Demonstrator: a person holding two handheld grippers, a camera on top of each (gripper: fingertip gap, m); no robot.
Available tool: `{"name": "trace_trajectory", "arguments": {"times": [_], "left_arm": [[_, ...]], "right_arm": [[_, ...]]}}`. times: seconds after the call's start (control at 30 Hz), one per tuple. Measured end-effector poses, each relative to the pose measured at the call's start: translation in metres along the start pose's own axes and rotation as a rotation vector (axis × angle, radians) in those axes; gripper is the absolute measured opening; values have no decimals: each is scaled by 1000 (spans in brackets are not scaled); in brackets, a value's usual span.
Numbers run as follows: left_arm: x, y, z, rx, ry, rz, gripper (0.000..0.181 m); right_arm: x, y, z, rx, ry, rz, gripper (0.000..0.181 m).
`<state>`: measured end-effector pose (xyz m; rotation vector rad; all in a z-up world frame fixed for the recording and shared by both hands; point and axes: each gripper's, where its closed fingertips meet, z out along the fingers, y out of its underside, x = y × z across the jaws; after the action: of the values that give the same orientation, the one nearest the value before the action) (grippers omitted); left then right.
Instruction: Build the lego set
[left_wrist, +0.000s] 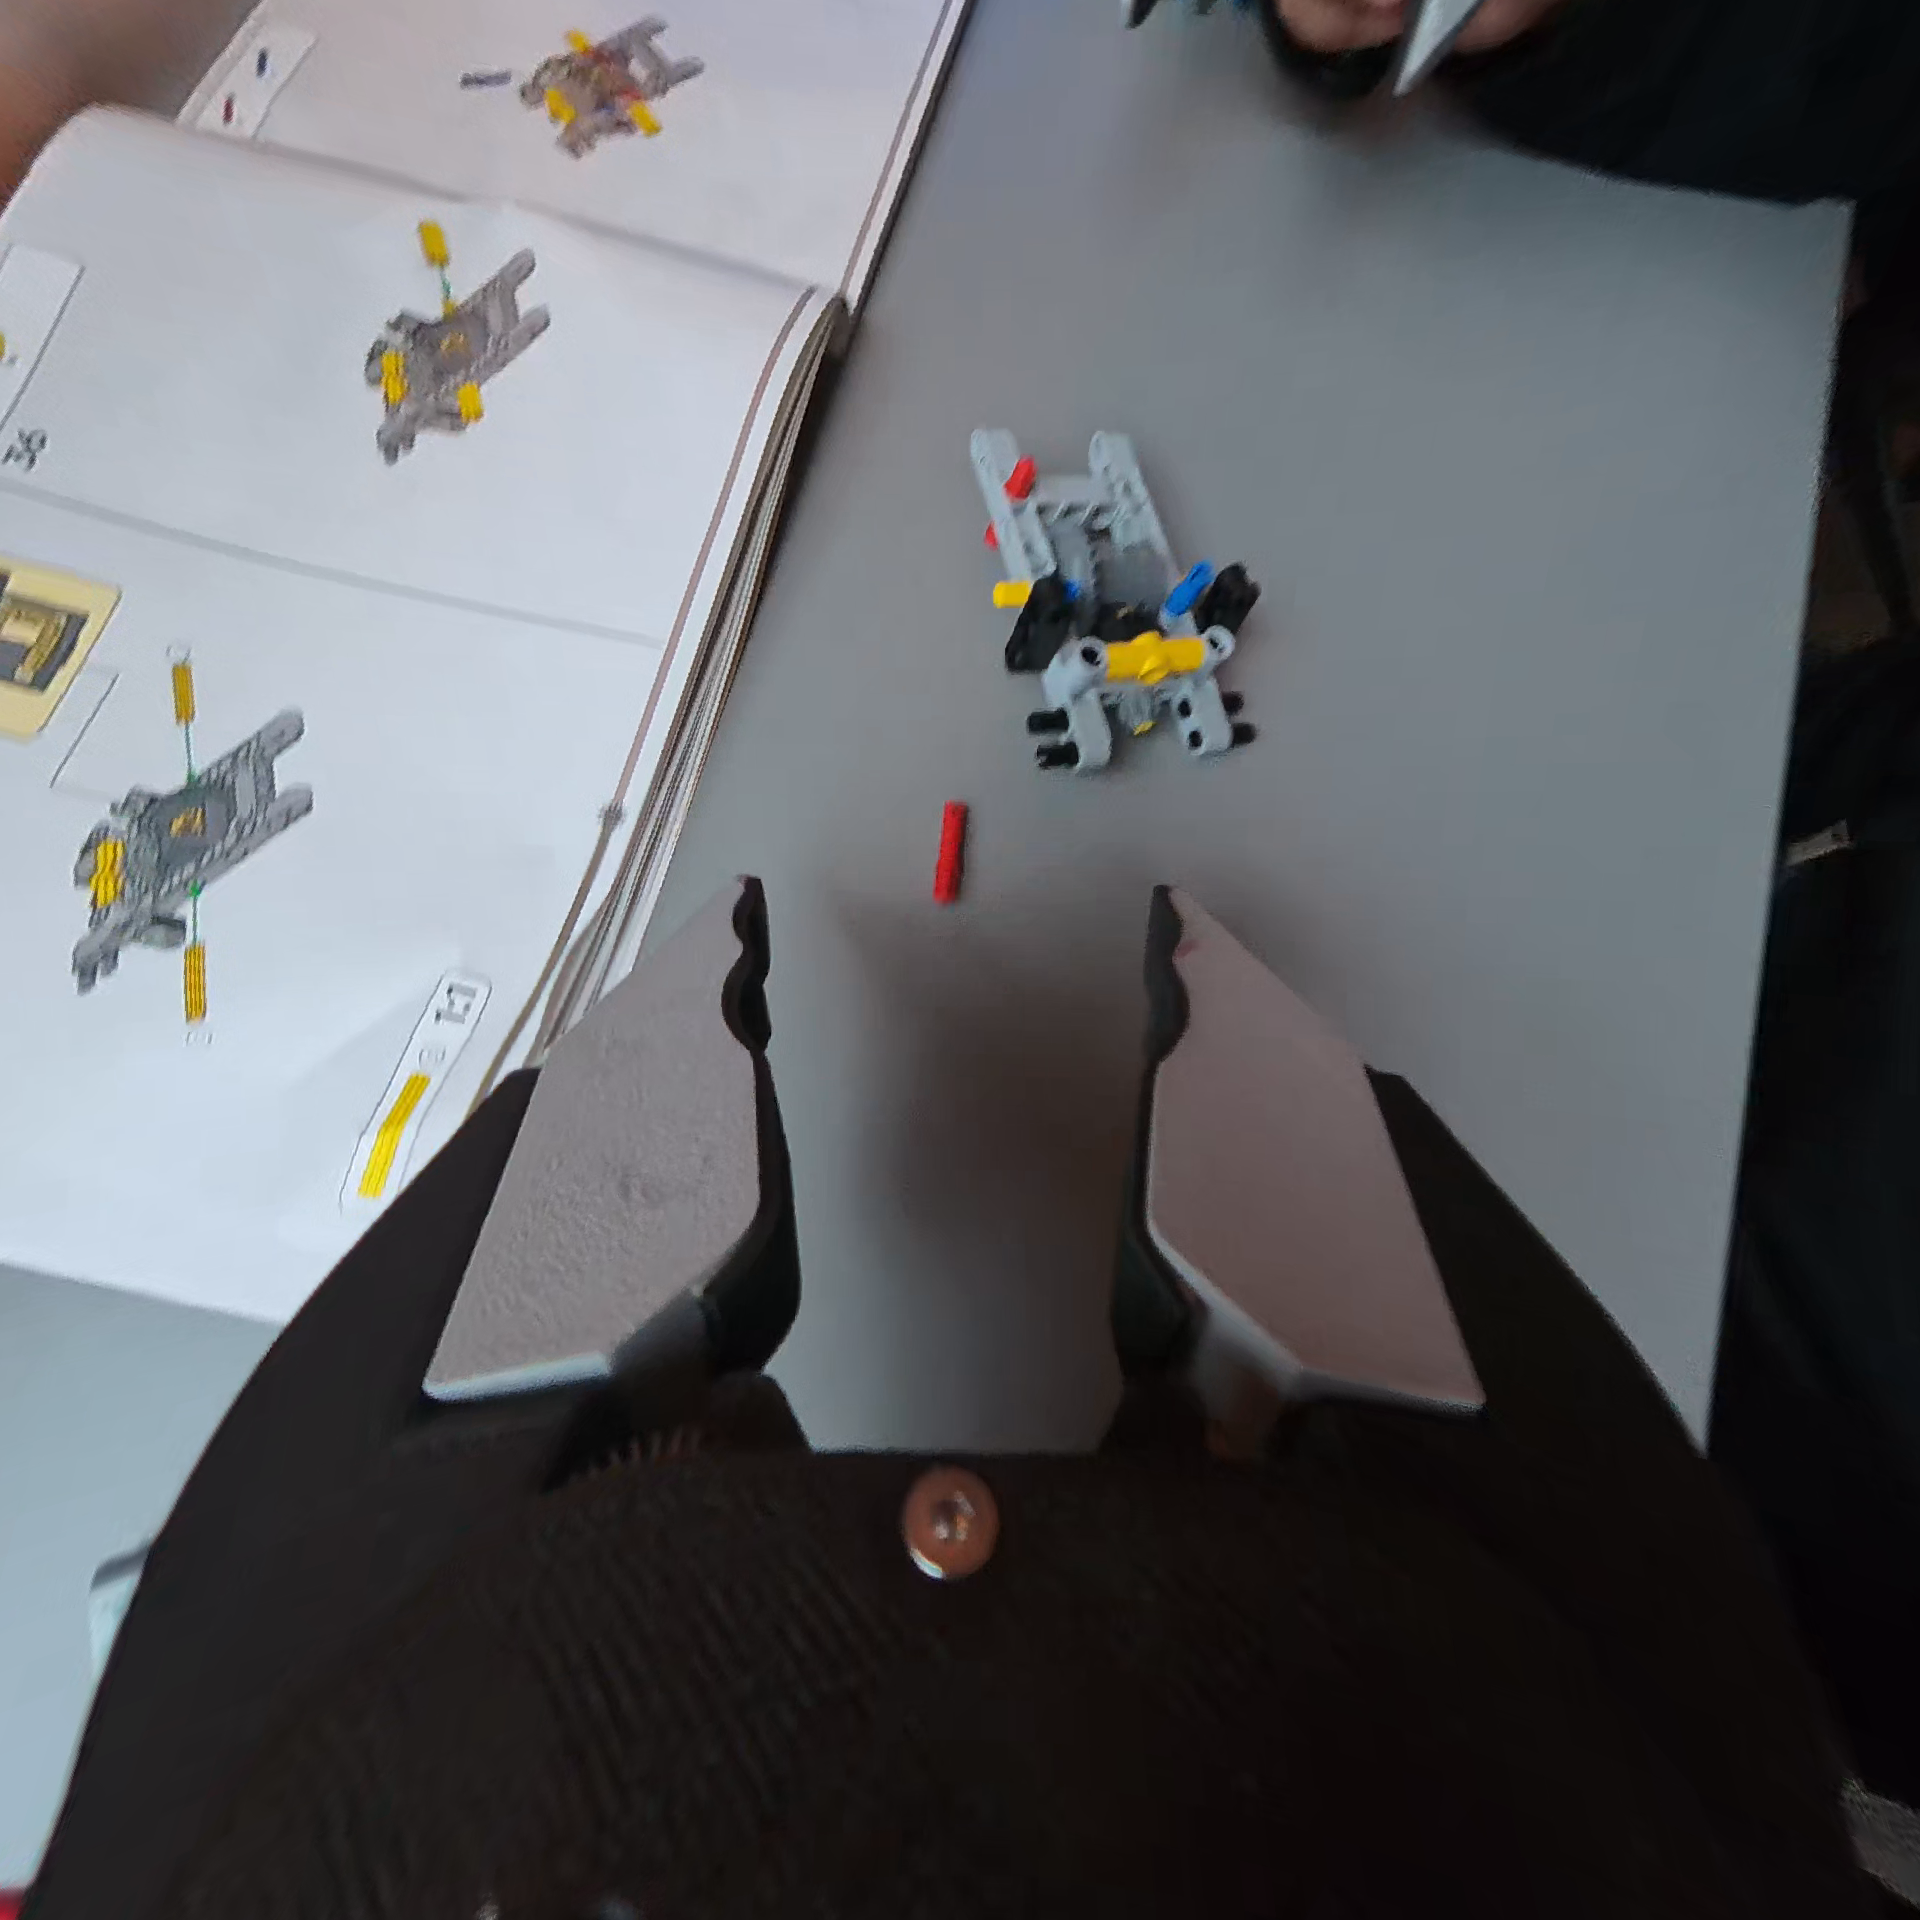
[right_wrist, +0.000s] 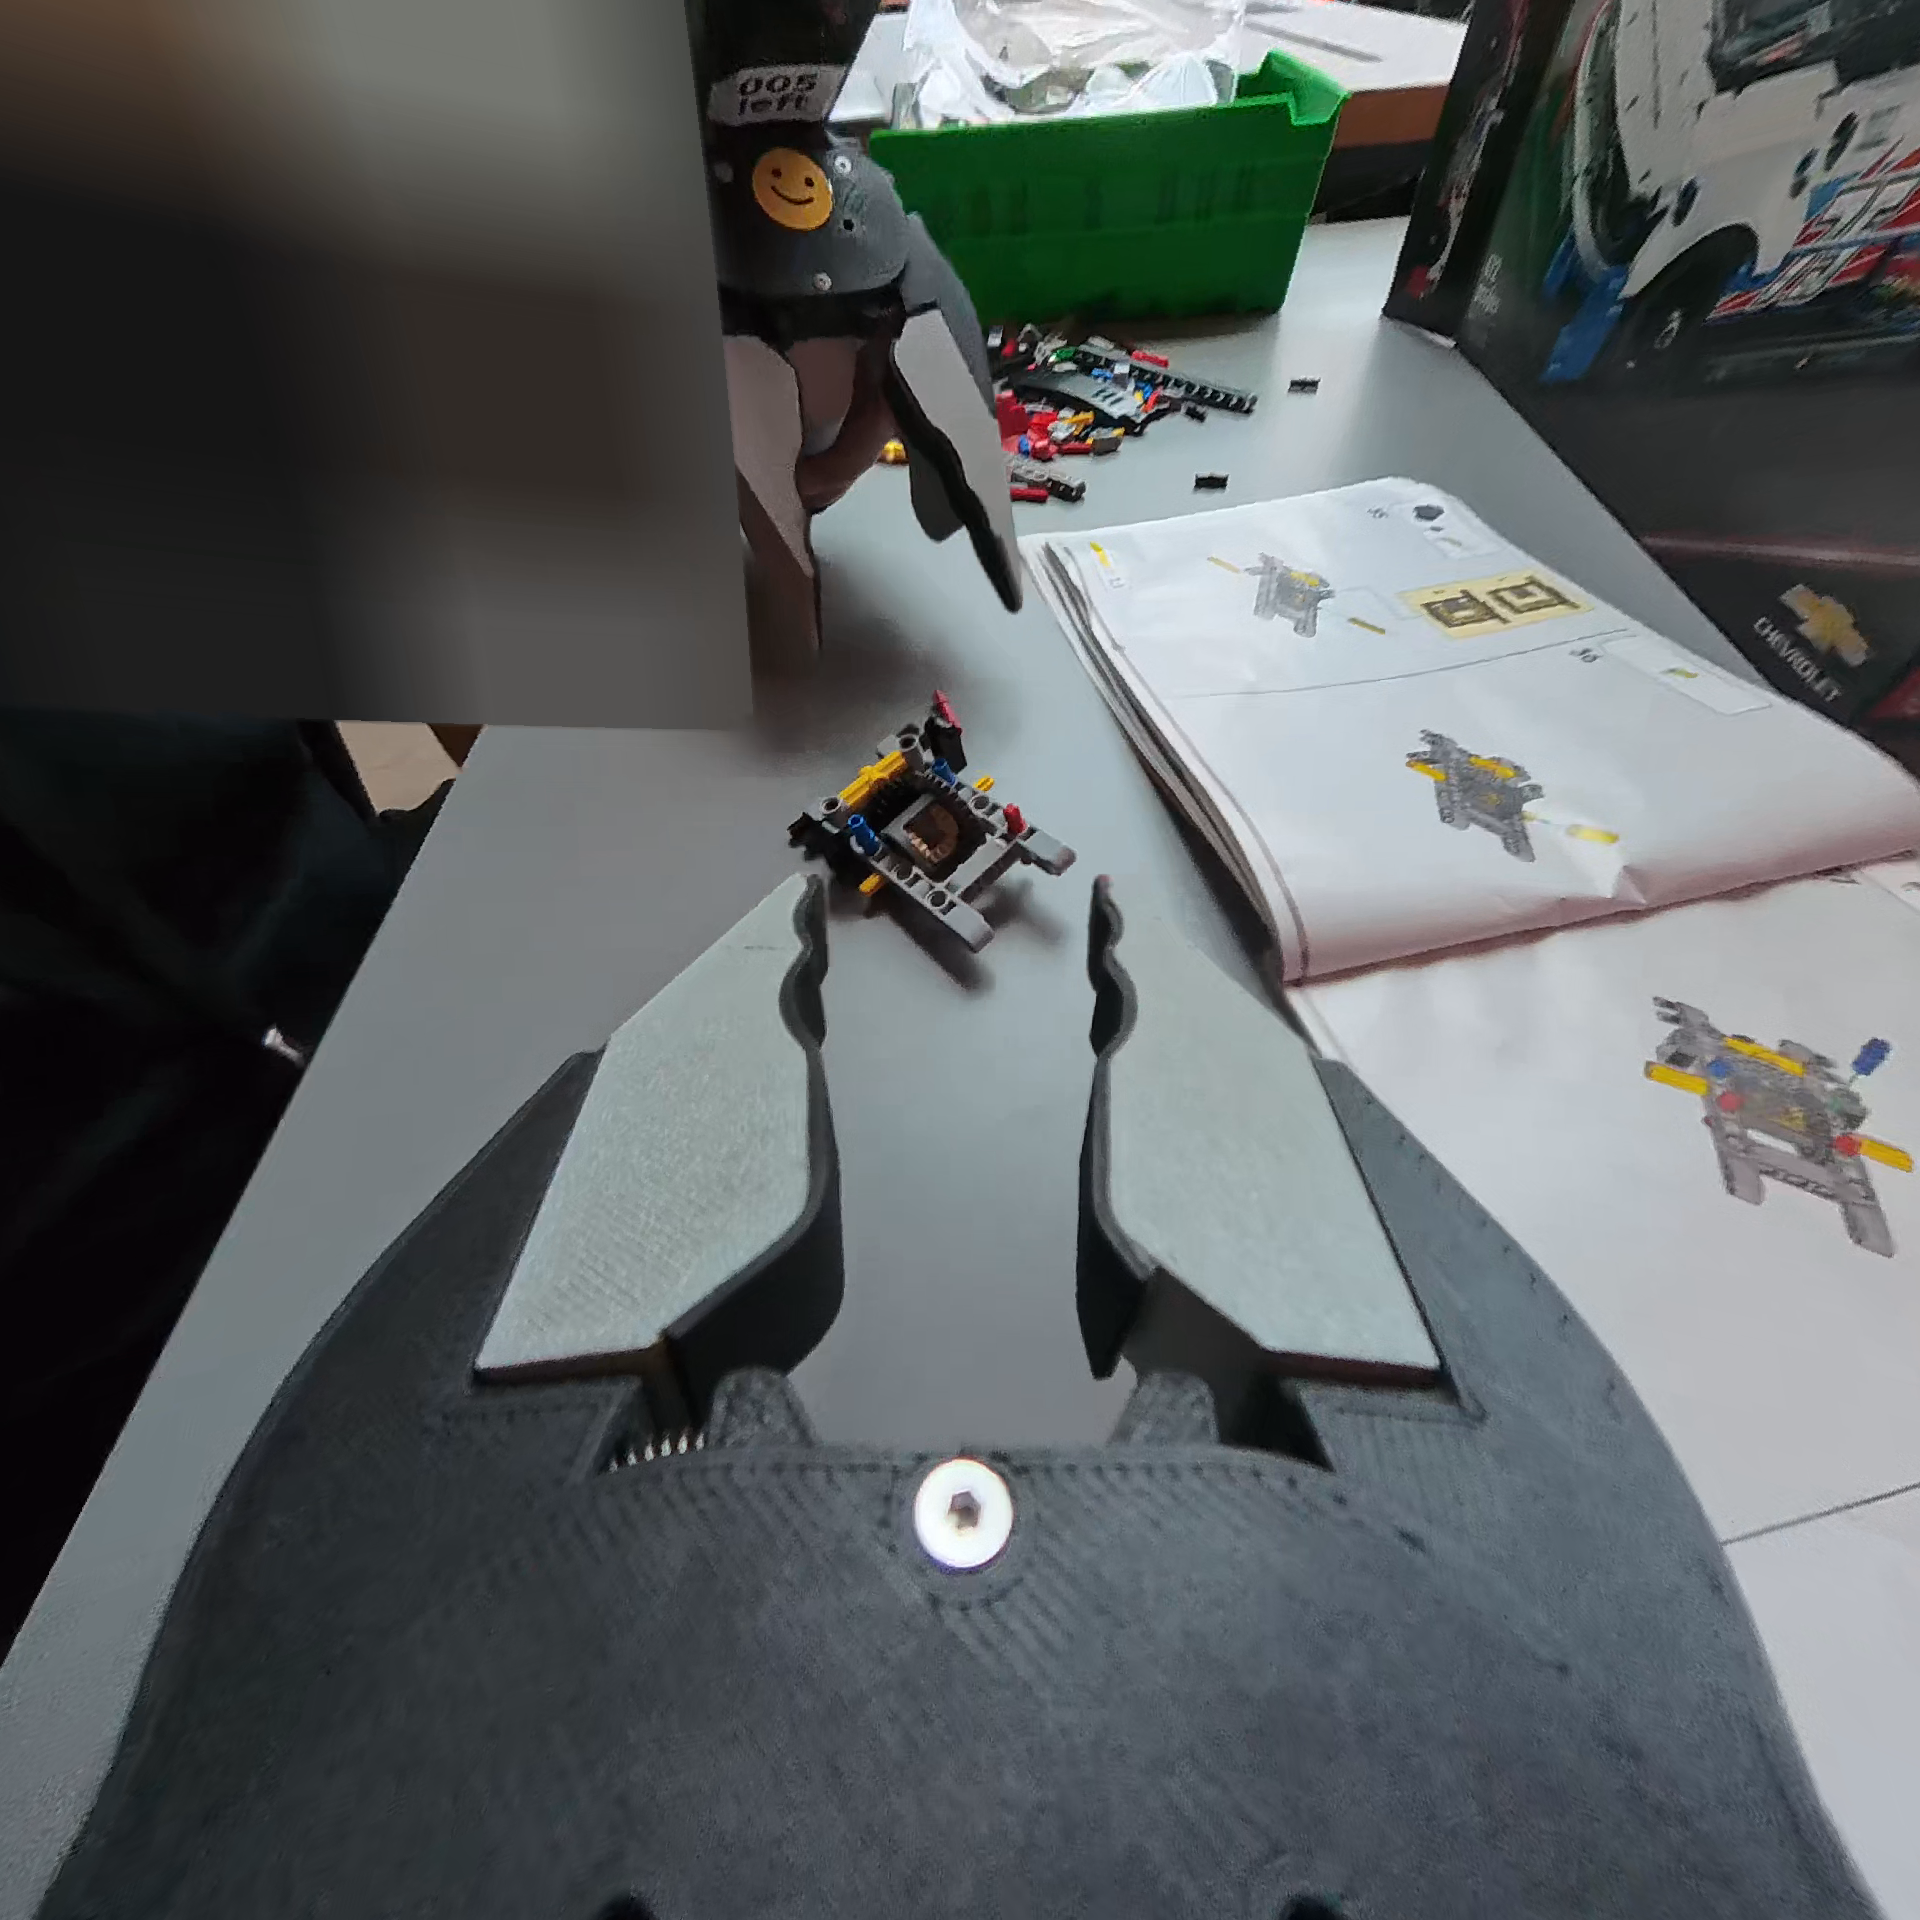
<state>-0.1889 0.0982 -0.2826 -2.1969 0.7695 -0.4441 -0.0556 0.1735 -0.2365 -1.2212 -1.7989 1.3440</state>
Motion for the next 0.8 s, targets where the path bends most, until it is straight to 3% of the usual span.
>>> {"name": "trace_trajectory", "arguments": {"times": [0.2,0.33,0.7,0.8], "left_arm": [[-10,21,6,-66,26,-11,52],[-7,17,9,-49,70,-16,41],[-5,16,15,-116,6,57,32],[-4,13,19,-129,-16,99,20]], "right_arm": [[-14,9,17,-73,-43,-53,44],[-14,12,22,-106,-16,-91,43],[-15,18,34,-133,-14,-82,44],[-17,18,34,-133,-12,-101,43]]}}
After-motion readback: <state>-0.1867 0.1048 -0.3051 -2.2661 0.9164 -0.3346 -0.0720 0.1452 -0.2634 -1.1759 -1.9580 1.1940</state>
